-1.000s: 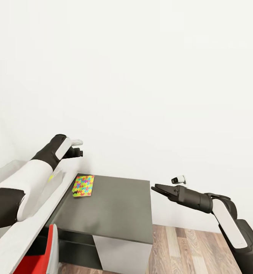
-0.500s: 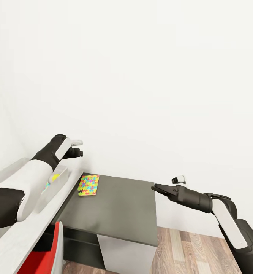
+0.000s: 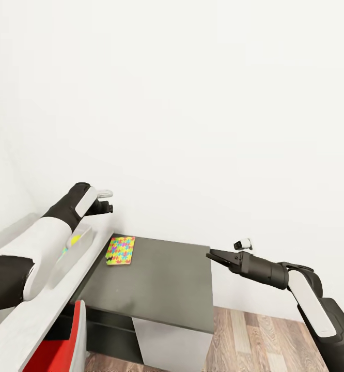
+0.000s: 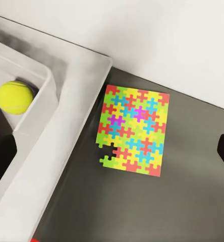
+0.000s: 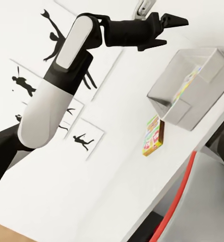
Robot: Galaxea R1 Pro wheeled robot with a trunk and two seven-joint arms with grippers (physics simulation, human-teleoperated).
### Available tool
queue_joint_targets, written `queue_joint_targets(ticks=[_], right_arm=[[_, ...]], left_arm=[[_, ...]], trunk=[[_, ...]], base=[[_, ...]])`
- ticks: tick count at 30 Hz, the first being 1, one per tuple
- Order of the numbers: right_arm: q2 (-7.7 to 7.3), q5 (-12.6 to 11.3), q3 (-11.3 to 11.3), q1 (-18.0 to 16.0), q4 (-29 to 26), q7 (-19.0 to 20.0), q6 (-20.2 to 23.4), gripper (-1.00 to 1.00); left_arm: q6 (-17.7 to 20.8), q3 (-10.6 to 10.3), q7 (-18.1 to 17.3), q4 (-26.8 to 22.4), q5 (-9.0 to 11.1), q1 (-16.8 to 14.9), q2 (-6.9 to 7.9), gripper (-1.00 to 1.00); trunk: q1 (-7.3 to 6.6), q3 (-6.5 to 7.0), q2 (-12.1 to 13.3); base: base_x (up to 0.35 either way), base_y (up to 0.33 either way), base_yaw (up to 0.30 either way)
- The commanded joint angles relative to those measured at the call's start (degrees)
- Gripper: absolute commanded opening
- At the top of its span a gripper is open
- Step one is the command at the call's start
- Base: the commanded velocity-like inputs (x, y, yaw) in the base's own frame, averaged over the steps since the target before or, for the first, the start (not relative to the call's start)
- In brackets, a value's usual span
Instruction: Put all the toys in the child's room - the three board games (two on the bed and one on the table), the two jigsaw puzzles on the table, and the tennis ball on the table - inside the toy box on the table in the child's room.
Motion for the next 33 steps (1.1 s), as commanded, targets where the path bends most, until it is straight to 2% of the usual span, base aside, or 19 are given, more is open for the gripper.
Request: queue_joint_targets(ticks=[1, 13, 21, 33], right_arm=[[-0.03, 0.00, 0.03, -0.07, 0.01, 0.15, 0.21, 1.00], [-0.03, -0.08, 0.02, -0.07, 0.05, 0.14, 0.22, 1.00], [-0.03, -0.09, 0.03, -0.07, 0.05, 0.14, 0.21, 1.00], [-0.03, -0.09, 0.01, -0.07, 0.05, 0.14, 0.21, 1.00]], left_arm=[[0.15, -0.45, 0.43, -0.07, 0.60, -0.06, 0.08, 1.00], [0.00, -0.44, 0.44, -0.07, 0.55, -0.06, 0.08, 1.00], [-2.00, -0.48, 0.37, 0.01, 0.52, -0.06, 0.07, 1.00], [-2.39, -0.45, 0.34, 0.02, 0.52, -0.06, 0.14, 1.00]], trunk=[[0.03, -0.22, -0.14], [0.03, -1.32, -0.14], [0.03, -2.07, -0.14], [0.03, -3.21, -0.14]], base=[[0.000, 0.000, 0.000], [0.000, 0.000, 0.000], [0.000, 0.000, 0.000], [0.000, 0.000, 0.000]])
